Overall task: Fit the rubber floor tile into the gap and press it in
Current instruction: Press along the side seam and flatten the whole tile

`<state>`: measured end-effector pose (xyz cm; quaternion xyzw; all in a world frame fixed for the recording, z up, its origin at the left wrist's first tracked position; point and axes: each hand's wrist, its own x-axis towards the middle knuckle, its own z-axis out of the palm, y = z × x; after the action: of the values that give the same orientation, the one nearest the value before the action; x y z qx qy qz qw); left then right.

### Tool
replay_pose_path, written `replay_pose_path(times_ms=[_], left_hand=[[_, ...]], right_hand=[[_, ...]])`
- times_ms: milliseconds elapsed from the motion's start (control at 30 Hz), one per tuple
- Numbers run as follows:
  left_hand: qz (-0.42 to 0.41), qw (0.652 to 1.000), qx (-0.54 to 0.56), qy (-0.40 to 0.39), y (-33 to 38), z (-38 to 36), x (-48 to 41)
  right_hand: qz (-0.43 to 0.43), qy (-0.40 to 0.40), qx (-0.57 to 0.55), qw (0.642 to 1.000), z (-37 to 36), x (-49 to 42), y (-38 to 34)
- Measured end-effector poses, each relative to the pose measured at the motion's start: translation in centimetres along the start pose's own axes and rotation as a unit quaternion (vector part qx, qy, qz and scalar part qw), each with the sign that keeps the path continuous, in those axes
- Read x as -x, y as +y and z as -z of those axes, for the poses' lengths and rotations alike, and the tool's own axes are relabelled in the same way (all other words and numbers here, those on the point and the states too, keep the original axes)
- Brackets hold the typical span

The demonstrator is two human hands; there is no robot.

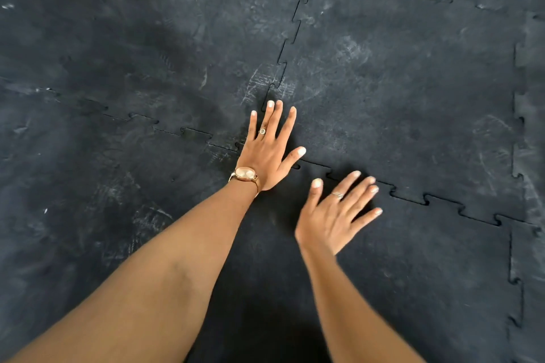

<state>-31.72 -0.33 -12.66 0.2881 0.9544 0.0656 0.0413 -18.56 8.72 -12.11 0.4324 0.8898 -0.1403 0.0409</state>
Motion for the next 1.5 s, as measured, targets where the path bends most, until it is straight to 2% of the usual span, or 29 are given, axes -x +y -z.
replay_pose_path(times_ms=[67, 167, 233, 333, 433, 500, 567, 633, 733, 967, 1033, 1067, 1133, 1167, 1267, 1333, 1400, 1467, 1500], left_hand=[[-0.007, 1.000, -0.015, -0.004, -0.2, -0.1, 0.1], [-0.026, 0.999, -0.025, -0.013, -0.2, 0.2, 0.0], [-0.026, 0.999, 0.013, -0.020, 0.2, 0.6, 0.6], [-0.009, 0.997, 0.068, -0.020, 0.7, 0.2, 5.1], [-0.035, 0.998, 0.044, -0.029, 1.7, -0.4, 11.1], [-0.023, 0.998, 0.050, -0.012, 2.0, -0.6, 12.1], [0.012, 0.990, 0.139, -0.005, 1.9, -0.1, 11.6], [0.029, 0.966, 0.255, 0.010, 1.5, 0.3, 11.5], [0.021, 0.943, 0.328, 0.040, 0.9, 0.2, 12.0], [0.004, 0.963, 0.254, 0.094, 1.1, 0.0, 11.9], [0.037, 0.968, 0.218, 0.119, 1.4, 0.1, 12.5], [0.081, 0.968, 0.207, 0.121, 1.7, 0.0, 13.1], [0.166, 0.965, 0.179, 0.092, 2.1, 0.0, 15.0], [0.170, 0.972, 0.150, 0.066, 2.3, -0.2, 15.8], [0.084, 0.996, 0.040, 0.005, 2.8, -1.0, 17.0], [0.061, 0.997, 0.041, -0.006, 2.3, -1.1, 16.7], [0.057, 0.994, 0.098, -0.007, 1.9, -1.1, 16.7], [0.076, 0.987, 0.141, -0.015, 1.9, -0.9, 16.8], [0.094, 0.987, 0.129, -0.016, 2.0, -0.7, 16.7]], right_hand=[[0.042, -0.006, 0.021, 0.999, -0.7, 2.0, 0.0], [0.048, 0.001, 0.030, 0.998, -1.0, 1.6, 0.3], [0.053, 0.004, 0.025, 0.998, -1.0, 1.5, 0.2], [0.066, 0.013, 0.017, 0.998, -1.3, 1.8, 0.3], [0.064, 0.008, 0.010, 0.998, -1.3, 1.6, 0.5], [0.071, 0.005, 0.015, 0.997, -1.2, 1.7, 0.3], [0.074, -0.002, 0.021, 0.997, -1.1, 1.8, 0.4], [0.074, -0.007, 0.027, 0.997, -1.0, 1.7, 0.4], [0.073, -0.006, 0.026, 0.997, -1.1, 1.8, 0.3], [0.072, -0.008, 0.021, 0.997, -1.3, 1.6, 0.3], [0.068, -0.014, 0.021, 0.997, -1.1, 1.8, 0.3], [0.068, -0.015, 0.023, 0.997, -1.0, 1.8, 0.4], [0.069, -0.020, 0.019, 0.997, -0.9, 1.8, 0.2], [0.066, -0.022, 0.016, 0.997, -0.8, 1.8, 0.2], [0.060, -0.019, 0.022, 0.998, -0.8, 1.9, 0.1], [0.058, -0.015, 0.022, 0.998, -1.1, 1.9, 0.1], [0.058, -0.014, 0.030, 0.998, -1.3, 1.7, 0.1], [0.053, -0.021, 0.040, 0.998, -1.2, 1.7, 0.0], [0.054, -0.026, 0.046, 0.997, -1.0, 1.8, -0.1]])
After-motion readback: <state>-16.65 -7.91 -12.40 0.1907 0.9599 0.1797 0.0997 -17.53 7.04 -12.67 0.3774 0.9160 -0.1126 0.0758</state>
